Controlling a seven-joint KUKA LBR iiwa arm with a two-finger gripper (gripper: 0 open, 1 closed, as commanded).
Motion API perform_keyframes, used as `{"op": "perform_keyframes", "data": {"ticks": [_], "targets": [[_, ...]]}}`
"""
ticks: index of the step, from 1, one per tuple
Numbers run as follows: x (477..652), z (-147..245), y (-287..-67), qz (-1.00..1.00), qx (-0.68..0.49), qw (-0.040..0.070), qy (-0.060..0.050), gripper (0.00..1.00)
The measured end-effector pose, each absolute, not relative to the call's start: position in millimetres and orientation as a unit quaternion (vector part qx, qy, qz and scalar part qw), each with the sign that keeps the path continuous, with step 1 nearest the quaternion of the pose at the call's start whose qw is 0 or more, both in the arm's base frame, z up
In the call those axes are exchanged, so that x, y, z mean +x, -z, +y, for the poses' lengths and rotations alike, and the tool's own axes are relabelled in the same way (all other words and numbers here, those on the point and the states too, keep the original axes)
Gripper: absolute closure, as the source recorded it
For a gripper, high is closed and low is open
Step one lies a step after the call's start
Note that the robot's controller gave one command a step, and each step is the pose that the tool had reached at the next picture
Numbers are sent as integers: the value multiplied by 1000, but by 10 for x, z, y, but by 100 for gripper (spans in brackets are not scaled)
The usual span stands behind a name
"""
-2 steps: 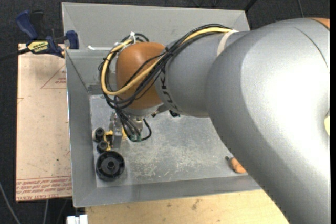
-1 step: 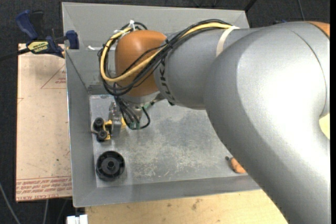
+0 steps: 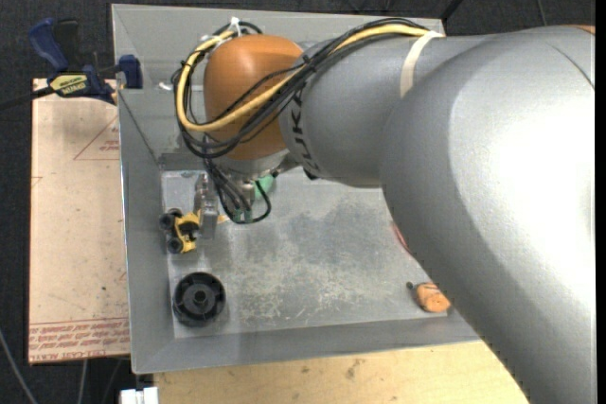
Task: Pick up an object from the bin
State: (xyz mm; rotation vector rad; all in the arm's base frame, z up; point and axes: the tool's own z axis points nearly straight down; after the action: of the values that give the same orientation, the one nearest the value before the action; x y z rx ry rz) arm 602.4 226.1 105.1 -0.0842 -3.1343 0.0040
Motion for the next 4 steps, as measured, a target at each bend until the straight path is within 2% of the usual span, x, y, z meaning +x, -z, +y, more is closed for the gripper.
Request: {"op": "perform_keyframes", "data": {"ticks": [1, 2, 3, 4], "targets": [[6126, 2358, -1350, -1000, -19, -6, 3, 100], [6332, 2097, -794, -1000, -12, -3, 2, 100], [6190, 2122, -1110, -1000, -12, 4, -1, 100], [6335, 2119, -1367, -1000, -4, -7, 3, 100]]}}
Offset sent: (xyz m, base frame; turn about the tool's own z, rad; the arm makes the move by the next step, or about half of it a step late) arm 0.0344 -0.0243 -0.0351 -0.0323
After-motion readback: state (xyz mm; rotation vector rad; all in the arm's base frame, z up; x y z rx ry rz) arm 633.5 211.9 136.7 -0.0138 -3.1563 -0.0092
